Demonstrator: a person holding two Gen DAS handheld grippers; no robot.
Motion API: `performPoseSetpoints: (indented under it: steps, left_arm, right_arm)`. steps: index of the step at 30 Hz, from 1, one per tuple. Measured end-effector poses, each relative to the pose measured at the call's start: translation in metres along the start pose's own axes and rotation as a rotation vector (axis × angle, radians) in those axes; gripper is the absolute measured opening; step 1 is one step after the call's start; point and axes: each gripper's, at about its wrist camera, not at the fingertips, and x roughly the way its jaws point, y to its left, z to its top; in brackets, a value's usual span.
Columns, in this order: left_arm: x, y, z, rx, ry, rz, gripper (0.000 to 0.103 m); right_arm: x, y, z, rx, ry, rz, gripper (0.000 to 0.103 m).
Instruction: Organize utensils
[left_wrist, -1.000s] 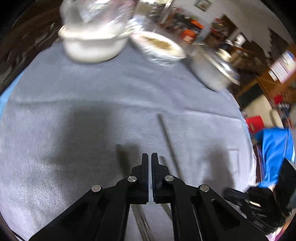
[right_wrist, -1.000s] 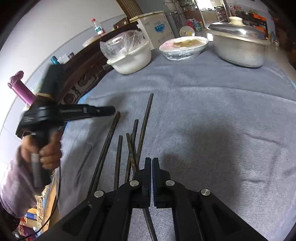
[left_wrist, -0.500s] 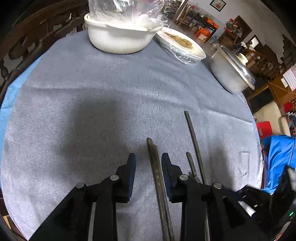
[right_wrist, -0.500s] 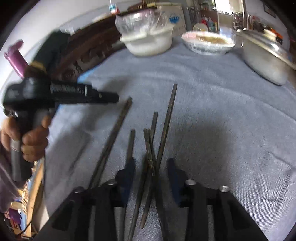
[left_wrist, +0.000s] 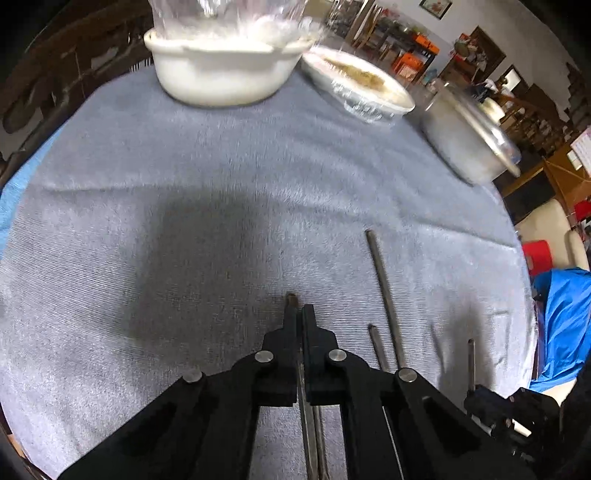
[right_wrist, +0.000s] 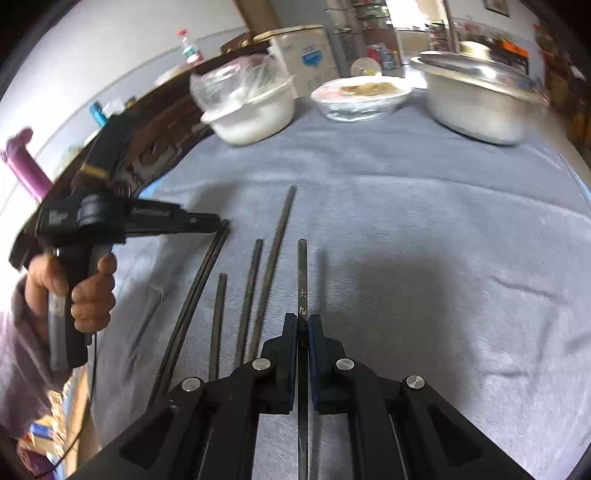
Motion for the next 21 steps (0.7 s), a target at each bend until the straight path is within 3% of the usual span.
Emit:
performPoseSetpoints:
  steps: [5, 9, 12, 13, 17, 21]
  left_arm:
    - [-0.037, 0.002, -0.005, 0.010, -0.064, -0.056, 0.002]
    - [-0.032, 0.000, -0.005, 0.012, -0.020, 0.017, 0.002]
    - [-0.012, 0.010, -0.006, -0.060, 0.064, -0.002, 0.019]
    - [-0.007, 0.013, -0.006, -0.080, 0.065, 0.007, 0.030]
    - [0.007, 0.012, 0.002, -0.092, 0.045, 0.034, 0.032]
    - [0.011, 0.002, 0.006, -0.022, 0.017, 0.111, 0.032]
  right_arm:
    - [-0.020, -0.018, -0.009, 0.081, -0.048, 0.004, 0.006]
    - [-0.031, -0.022, -0.013, 0.110, -0.060, -0.002, 0.006]
    - [-0.026, -0.021, -0.012, 0.126, -0.056, 0.000, 0.006]
    - [-0.025, -0.022, -0.013, 0.128, -0.053, -0.003, 0.006]
    - [-0.020, -0.028, -0.017, 0.140, -0.035, -0.012, 0.006]
    - [-0.017, -0.041, -0.019, 0.168, -0.023, -0.016, 0.006]
